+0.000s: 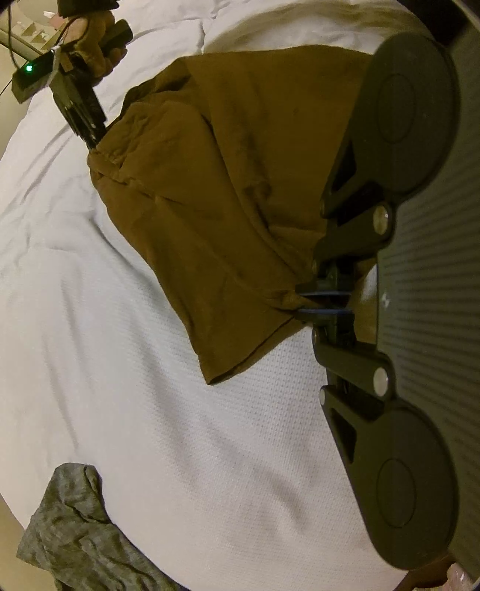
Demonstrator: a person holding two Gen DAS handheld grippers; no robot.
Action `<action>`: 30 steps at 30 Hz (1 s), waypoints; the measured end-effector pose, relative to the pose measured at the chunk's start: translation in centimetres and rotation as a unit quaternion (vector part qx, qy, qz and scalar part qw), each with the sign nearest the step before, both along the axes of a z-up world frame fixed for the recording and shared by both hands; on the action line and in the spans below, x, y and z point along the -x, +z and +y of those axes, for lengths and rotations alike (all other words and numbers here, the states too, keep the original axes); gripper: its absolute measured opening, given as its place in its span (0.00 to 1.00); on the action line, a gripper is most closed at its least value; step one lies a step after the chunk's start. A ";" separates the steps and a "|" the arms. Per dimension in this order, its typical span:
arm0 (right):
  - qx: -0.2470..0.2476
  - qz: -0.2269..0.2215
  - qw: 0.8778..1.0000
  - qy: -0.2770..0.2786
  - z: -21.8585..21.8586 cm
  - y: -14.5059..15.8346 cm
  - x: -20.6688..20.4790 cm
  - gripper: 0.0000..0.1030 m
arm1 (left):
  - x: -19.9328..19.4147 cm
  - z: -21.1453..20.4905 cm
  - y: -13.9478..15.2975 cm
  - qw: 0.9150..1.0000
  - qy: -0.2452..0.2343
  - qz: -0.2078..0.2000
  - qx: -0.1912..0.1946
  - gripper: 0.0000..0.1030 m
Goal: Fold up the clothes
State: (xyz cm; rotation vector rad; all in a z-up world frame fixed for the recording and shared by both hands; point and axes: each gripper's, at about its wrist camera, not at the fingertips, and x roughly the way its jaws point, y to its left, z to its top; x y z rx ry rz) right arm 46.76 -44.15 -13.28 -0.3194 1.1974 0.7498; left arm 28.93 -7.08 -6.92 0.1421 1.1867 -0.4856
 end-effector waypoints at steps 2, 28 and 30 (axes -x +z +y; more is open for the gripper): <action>-0.019 0.004 0.999 -0.033 -1.1 0.9 0.1 0.28 | 0.4 0.0 0.8 1.000 -0.003 -0.009 0.001 0.04; 0.031 -0.100 0.969 -0.222 -4.5 1.6 2.3 0.34 | -5.2 1.8 -0.9 0.999 0.032 -0.006 -0.026 0.09; 0.035 -0.113 0.966 -0.228 -4.4 2.8 2.8 0.35 | -4.9 2.5 -0.2 0.999 0.040 -0.014 -0.025 0.09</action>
